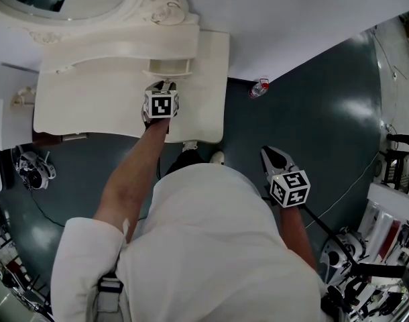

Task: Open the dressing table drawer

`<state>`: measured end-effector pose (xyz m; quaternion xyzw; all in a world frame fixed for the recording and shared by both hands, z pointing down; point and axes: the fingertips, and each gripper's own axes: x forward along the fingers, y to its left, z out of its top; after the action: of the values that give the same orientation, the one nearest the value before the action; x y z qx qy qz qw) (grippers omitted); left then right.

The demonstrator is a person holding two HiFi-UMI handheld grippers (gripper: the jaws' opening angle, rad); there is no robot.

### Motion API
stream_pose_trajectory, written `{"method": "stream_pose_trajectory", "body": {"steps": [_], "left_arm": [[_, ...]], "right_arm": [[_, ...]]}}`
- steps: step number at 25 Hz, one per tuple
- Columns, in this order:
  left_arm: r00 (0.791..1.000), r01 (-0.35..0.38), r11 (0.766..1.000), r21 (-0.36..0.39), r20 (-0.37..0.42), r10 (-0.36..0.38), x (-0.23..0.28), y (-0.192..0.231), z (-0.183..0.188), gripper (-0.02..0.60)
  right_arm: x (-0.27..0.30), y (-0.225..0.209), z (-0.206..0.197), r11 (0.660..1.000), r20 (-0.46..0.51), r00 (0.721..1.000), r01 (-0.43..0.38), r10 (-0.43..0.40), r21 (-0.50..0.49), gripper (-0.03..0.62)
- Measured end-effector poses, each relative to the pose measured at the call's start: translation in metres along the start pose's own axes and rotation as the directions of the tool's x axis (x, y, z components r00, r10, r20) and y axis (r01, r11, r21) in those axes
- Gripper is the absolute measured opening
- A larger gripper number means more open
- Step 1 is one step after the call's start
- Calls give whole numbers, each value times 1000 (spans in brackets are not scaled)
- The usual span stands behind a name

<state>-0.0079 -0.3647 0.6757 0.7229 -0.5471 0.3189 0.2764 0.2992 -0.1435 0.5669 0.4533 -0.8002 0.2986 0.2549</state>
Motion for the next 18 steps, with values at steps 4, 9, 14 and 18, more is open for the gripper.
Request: {"method": "stream_pose_trajectory", "body": {"steps": [4, 9, 14, 18], "left_arm": [[1000, -6, 1000, -7, 8, 6, -9, -2, -3, 146], [1000, -21, 1000, -20, 7, 21, -31, -7, -13, 140], [999, -36, 999, -39, 4, 36, -54, -14, -26, 77], [999, -46, 998, -42, -2, 46, -75, -23, -45, 31]], "right_arm": [[-4, -1, -3, 1000, 4, 1000, -8, 8, -6, 15], [-18, 0, -7, 1000, 13, 1000, -24, 24, -14, 15], [-25, -4, -18, 999, 17, 999, -50, 50, -15, 15], [-27, -5, -34, 996, 9, 997, -82, 82, -19, 15]]}}
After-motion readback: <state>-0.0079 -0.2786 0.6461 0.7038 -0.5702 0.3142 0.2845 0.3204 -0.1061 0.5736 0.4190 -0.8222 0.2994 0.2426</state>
